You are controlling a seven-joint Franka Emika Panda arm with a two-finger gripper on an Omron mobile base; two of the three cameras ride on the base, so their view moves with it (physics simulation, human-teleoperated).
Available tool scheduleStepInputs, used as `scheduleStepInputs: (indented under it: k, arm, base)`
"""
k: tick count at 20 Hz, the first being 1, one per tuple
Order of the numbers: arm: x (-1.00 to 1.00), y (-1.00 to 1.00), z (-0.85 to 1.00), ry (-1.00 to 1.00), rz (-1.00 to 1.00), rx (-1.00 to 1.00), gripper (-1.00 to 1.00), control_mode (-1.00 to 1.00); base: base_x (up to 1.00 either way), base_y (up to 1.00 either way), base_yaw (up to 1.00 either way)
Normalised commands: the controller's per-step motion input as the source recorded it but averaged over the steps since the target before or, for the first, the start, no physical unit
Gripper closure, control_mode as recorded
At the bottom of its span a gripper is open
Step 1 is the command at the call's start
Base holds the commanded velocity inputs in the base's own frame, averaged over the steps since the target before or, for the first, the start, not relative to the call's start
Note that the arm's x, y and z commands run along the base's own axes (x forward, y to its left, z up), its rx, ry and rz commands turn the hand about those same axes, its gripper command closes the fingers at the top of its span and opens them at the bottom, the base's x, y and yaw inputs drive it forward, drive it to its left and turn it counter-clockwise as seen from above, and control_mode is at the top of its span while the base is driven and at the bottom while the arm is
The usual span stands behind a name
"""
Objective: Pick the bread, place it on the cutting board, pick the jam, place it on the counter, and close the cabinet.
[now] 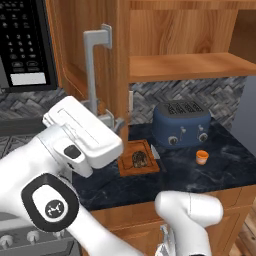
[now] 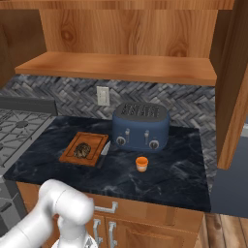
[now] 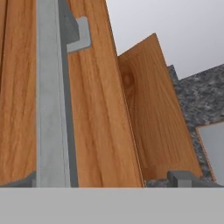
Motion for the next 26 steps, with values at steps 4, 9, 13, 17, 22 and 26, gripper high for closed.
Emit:
scheduleStepInputs:
  k: [4, 9, 13, 17, 22, 26]
  arm:
    - [0.08, -0.41, 0.09, 0.02, 0.03, 0.03, -1.0, -1.0]
    - [0.09, -0.39, 0.12, 0.03, 0.02, 0.03, -1.0, -1.0]
    - [0.09, -0.32, 0.13, 0.05, 0.01, 0.03, -1.0, -1.0]
    - [0.1, -0.35, 0.11, 0.05, 0.01, 0.03, -1.0, -1.0]
    - [0.1, -0.35, 0.04, 0.03, 0.02, 0.02, -1.0, -1.0]
    - [0.11, -0.36, 0.0, 0.01, 0.02, 0.0, -1.0, -1.0]
  base:
    - [0.0, 0.0, 0.0]
    - [0.0, 0.0, 0.0]
    - [0.0, 0.0, 0.0]
    - [0.0, 0.0, 0.0]
    - [0.0, 0.0, 0.0]
    - [0.0, 0.0, 0.0]
